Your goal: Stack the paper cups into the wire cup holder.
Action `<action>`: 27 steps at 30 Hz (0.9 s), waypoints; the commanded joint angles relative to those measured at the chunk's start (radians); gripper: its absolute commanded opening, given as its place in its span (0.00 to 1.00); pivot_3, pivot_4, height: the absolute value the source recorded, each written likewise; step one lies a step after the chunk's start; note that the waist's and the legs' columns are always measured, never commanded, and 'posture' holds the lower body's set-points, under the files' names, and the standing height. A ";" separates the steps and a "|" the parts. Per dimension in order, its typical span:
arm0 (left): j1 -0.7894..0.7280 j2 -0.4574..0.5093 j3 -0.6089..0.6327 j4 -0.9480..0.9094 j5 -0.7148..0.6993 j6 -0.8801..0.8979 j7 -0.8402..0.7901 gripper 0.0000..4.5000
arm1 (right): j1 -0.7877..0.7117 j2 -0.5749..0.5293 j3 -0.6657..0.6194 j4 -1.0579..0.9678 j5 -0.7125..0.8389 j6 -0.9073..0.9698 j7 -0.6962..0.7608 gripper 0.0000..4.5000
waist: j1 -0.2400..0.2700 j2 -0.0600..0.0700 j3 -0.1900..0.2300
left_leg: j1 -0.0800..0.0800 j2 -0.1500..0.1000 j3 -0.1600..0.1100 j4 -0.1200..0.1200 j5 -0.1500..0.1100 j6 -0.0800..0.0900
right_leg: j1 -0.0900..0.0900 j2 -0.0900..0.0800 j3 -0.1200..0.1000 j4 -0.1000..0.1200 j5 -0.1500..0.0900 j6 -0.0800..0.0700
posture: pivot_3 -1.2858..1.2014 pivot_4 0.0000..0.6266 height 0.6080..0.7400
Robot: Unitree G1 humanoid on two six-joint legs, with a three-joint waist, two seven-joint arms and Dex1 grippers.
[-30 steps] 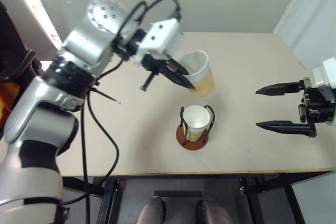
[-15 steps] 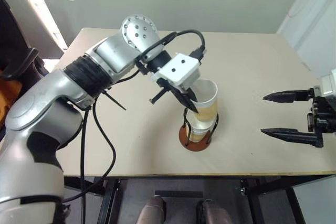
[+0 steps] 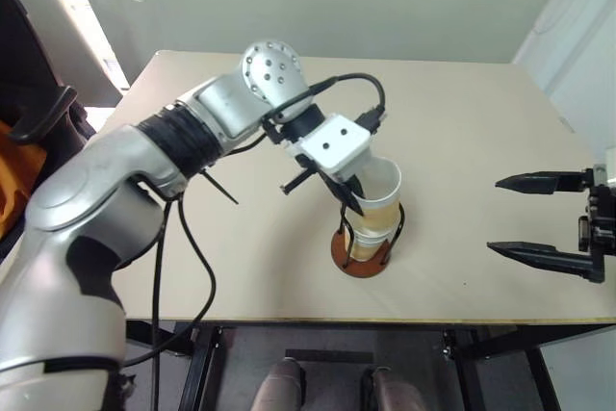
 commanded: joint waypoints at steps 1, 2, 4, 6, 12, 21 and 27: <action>-0.025 0.000 0.031 0.008 0.006 -0.017 -0.035 0.01 | 0.007 -0.010 -0.052 -0.018 0.013 -0.002 -0.007 1.00 | 0.001 0.000 0.000 | 0.000 0.000 0.000 0.000 0.000 0.000 | 0.000 0.000 0.000 0.000 0.000 0.000 | 0.52 0.24 1.00; -0.026 0.001 0.030 0.006 0.005 -0.019 -0.035 0.01 | 0.009 -0.009 -0.052 -0.019 0.013 -0.003 -0.009 1.00 | 0.001 0.000 0.000 | 0.000 0.000 0.000 0.000 0.000 0.000 | 0.000 0.000 0.000 0.000 0.000 0.001 | 0.52 0.24 1.00; -0.028 0.003 0.026 0.003 0.004 -0.026 -0.035 0.01 | 0.011 -0.008 -0.050 -0.020 0.013 -0.006 -0.012 1.00 | 0.002 0.000 0.000 | 0.000 0.000 0.000 0.000 0.000 0.000 | 0.000 0.000 0.000 0.000 -0.001 0.001 | 0.52 0.24 1.00; -0.030 0.004 0.022 0.000 0.000 -0.028 -0.035 0.01 | 0.011 -0.008 -0.046 -0.018 0.013 -0.010 -0.014 1.00 | 0.003 0.000 0.000 | 0.000 -0.001 0.000 0.000 0.000 0.000 | 0.000 0.000 0.000 0.000 -0.001 0.002 | 0.52 0.24 1.00; -0.030 0.009 0.013 -0.008 -0.003 -0.032 -0.035 0.10 | 0.004 -0.012 -0.030 -0.013 0.016 -0.021 -0.015 1.00 | 0.004 0.000 0.000 | -0.001 -0.002 0.000 0.002 0.000 0.000 | 0.000 0.000 0.000 0.000 -0.001 0.003 | 0.52 0.24 1.00; -0.025 0.021 0.011 -0.021 -0.004 -0.024 -0.035 0.79 | -0.005 -0.014 0.001 0.001 0.010 -0.046 -0.017 1.00 | 0.004 0.000 0.000 | -0.001 -0.002 0.000 0.003 0.000 0.000 | 0.001 -0.001 0.000 0.000 -0.001 0.003 | 0.52 0.24 1.00; 0.017 0.044 0.081 -0.016 0.023 0.011 -0.035 0.99 | -0.070 -0.021 0.103 0.057 -0.003 -0.090 -0.015 1.00 | 0.003 0.000 0.000 | -0.001 -0.002 0.000 0.004 0.000 0.000 | 0.001 -0.001 0.000 0.000 -0.001 0.004 | 0.52 0.24 1.00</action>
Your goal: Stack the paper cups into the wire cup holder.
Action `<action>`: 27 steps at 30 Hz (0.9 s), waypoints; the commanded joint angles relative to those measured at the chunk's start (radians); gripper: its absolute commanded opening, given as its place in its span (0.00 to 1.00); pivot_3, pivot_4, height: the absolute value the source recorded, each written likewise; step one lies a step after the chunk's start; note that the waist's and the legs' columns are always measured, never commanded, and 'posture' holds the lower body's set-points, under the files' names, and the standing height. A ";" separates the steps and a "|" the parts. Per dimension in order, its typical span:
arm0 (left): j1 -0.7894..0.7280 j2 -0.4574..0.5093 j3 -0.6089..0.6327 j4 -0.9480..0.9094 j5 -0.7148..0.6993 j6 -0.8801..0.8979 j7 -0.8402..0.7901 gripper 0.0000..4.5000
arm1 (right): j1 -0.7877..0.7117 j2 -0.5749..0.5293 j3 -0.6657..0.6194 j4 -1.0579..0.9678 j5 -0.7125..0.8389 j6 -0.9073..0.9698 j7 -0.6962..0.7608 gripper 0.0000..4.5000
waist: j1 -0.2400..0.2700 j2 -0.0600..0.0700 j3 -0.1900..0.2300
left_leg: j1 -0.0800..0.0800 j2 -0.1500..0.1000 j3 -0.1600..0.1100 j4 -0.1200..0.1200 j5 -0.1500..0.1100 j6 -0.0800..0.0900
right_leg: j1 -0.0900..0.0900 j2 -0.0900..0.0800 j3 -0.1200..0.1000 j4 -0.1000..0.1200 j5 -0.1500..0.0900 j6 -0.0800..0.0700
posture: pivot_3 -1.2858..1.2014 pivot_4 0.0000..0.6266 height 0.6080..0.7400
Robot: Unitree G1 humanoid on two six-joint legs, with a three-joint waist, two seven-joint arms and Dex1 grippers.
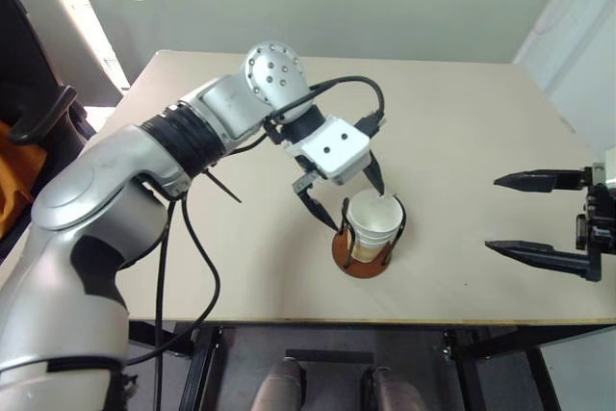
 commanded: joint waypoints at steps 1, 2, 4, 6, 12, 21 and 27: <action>0.027 0.041 0.085 -0.019 -0.003 0.046 -0.034 0.99 | -0.050 -0.021 0.058 0.043 -0.015 -0.046 0.003 1.00 | -0.001 0.001 0.000 | 0.000 0.000 0.000 0.000 0.000 0.000 | 0.000 0.000 0.000 0.000 0.000 0.000 | 0.52 0.24 1.00; 0.044 0.060 0.107 -0.031 -0.006 0.070 -0.034 0.99 | -0.064 -0.022 0.084 0.060 -0.021 -0.054 0.007 1.00 | -0.003 0.001 -0.001 | 0.000 0.000 0.000 0.000 0.000 0.000 | 0.000 0.000 0.000 0.000 0.000 0.000 | 0.52 0.24 1.00; 0.094 0.109 0.174 -0.062 -0.021 0.143 -0.034 0.99 | -0.098 -0.026 0.144 0.106 -0.044 -0.071 0.014 1.00 | -0.007 0.002 -0.001 | 0.001 0.000 0.000 0.000 0.000 0.000 | 0.000 0.000 0.000 0.001 0.000 0.000 | 0.52 0.24 1.00; 0.166 0.175 0.256 -0.105 -0.034 0.229 -0.034 0.99 | -0.127 -0.032 0.197 0.162 -0.070 -0.084 0.026 1.00 | -0.010 0.002 -0.001 | 0.001 0.000 0.000 0.000 0.001 -0.001 | 0.000 0.001 0.000 0.001 0.000 0.000 | 0.52 0.24 1.00; 0.522 0.421 0.564 -0.276 -0.098 0.537 0.017 0.99 | -0.168 -0.060 0.229 0.329 -0.138 -0.138 0.083 1.00 | -0.018 0.005 -0.003 | 0.002 0.001 0.000 0.000 0.003 -0.004 | -0.001 0.001 0.000 0.002 -0.001 -0.001 | 0.52 0.24 1.00; 1.068 0.564 1.066 -0.429 -0.196 0.829 0.281 0.99 | -0.190 -0.008 0.237 0.431 -0.128 -0.149 0.100 1.00 | -0.018 0.004 -0.003 | 0.008 0.002 -0.001 -0.007 0.003 -0.004 | 0.001 0.001 -0.001 0.005 -0.011 -0.019 | 0.52 0.24 1.00; 1.278 0.563 1.280 -0.509 -0.179 0.912 0.324 0.99 | -0.193 0.020 0.244 0.429 -0.118 -0.136 0.104 1.00 | -0.024 0.004 -0.003 | 0.017 0.004 0.001 -0.013 0.001 -0.004 | 0.004 0.003 -0.001 0.008 -0.014 -0.026 | 0.52 0.24 1.00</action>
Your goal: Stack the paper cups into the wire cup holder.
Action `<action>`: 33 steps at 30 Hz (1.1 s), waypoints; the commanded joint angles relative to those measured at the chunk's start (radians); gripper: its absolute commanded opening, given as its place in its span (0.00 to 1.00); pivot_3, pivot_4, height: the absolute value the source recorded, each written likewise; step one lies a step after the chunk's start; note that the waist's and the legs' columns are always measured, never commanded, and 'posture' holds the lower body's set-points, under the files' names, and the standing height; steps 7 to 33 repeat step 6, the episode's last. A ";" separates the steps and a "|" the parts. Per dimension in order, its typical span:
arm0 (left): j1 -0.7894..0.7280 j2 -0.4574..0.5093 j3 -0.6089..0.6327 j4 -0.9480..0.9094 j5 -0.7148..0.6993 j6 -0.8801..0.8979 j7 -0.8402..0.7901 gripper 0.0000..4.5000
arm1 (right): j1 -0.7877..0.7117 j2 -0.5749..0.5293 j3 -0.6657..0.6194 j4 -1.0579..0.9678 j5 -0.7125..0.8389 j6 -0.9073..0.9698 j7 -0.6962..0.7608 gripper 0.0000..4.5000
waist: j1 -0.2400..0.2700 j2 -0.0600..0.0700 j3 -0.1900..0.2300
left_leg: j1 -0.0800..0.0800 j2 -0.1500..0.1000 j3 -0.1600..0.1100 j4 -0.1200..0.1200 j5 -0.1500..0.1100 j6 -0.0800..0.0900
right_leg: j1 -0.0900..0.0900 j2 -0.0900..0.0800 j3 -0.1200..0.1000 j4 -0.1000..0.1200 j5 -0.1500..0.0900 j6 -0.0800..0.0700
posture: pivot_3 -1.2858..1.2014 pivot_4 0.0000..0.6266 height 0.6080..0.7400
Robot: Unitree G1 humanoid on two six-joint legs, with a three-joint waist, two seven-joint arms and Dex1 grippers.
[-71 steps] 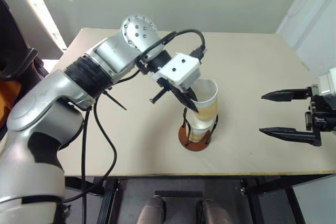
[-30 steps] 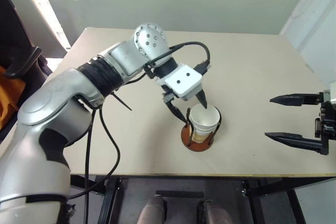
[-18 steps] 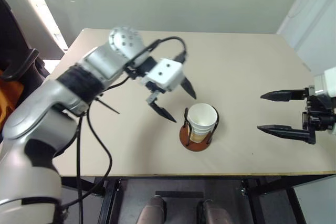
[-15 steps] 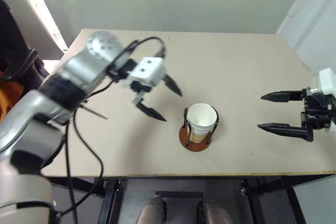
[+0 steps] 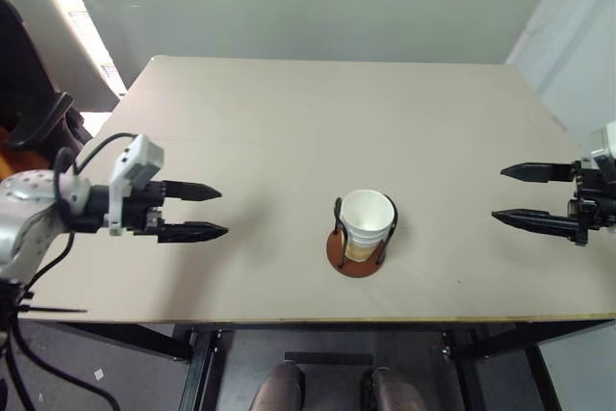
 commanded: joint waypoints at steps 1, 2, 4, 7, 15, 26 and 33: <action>0.026 0.007 0.119 -0.048 0.002 0.035 0.017 0.99 | -0.020 0.002 -0.010 -0.005 0.016 -0.002 0.006 1.00 | 0.000 0.000 0.000 | 0.000 0.000 -0.001 0.000 0.000 -0.001 | 0.000 0.001 0.000 0.000 0.000 -0.001 | 0.52 0.24 1.00; 0.030 0.006 0.136 -0.048 0.007 0.043 0.020 0.99 | -0.026 0.005 -0.004 0.001 0.013 -0.003 0.007 1.00 | 0.000 0.000 0.000 | 0.000 0.001 -0.002 0.000 0.000 -0.001 | 0.000 0.002 -0.001 0.000 0.001 -0.002 | 0.52 0.24 1.00; 0.030 0.002 0.156 -0.050 0.016 0.057 0.022 0.99 | -0.041 0.009 0.010 0.013 0.007 -0.006 0.006 1.00 | -0.001 0.000 0.000 | 0.001 0.001 -0.003 -0.001 0.001 -0.002 | 0.000 0.002 0.000 0.000 0.002 -0.005 | 0.52 0.24 1.00; 0.028 -0.005 0.168 -0.056 0.025 0.069 0.022 0.99 | -0.055 0.012 0.022 0.022 0.001 -0.008 0.006 1.00 | -0.001 0.000 0.000 | 0.002 0.001 -0.003 -0.001 0.002 -0.002 | 0.000 0.002 0.000 0.000 0.003 -0.006 | 0.52 0.24 1.00; 0.028 -0.005 0.168 -0.056 0.025 0.069 0.022 0.99 | -0.055 0.012 0.022 0.022 0.001 -0.008 0.006 1.00 | -0.001 0.000 0.000 | 0.002 0.001 -0.003 -0.001 0.002 -0.002 | 0.000 0.002 0.000 0.000 0.003 -0.006 | 0.52 0.24 1.00; 0.028 -0.005 0.168 -0.056 0.025 0.069 0.022 0.99 | -0.055 0.012 0.022 0.022 0.001 -0.008 0.006 1.00 | -0.001 0.000 0.000 | 0.002 0.001 -0.003 -0.001 0.002 -0.002 | 0.000 0.002 0.000 0.000 0.003 -0.006 | 0.52 0.24 1.00; 0.028 -0.005 0.168 -0.056 0.025 0.069 0.022 0.99 | -0.055 0.012 0.022 0.022 0.001 -0.008 0.006 1.00 | -0.001 0.000 0.000 | 0.002 0.001 -0.003 -0.001 0.002 -0.002 | 0.000 0.002 0.000 0.000 0.003 -0.006 | 0.52 0.24 1.00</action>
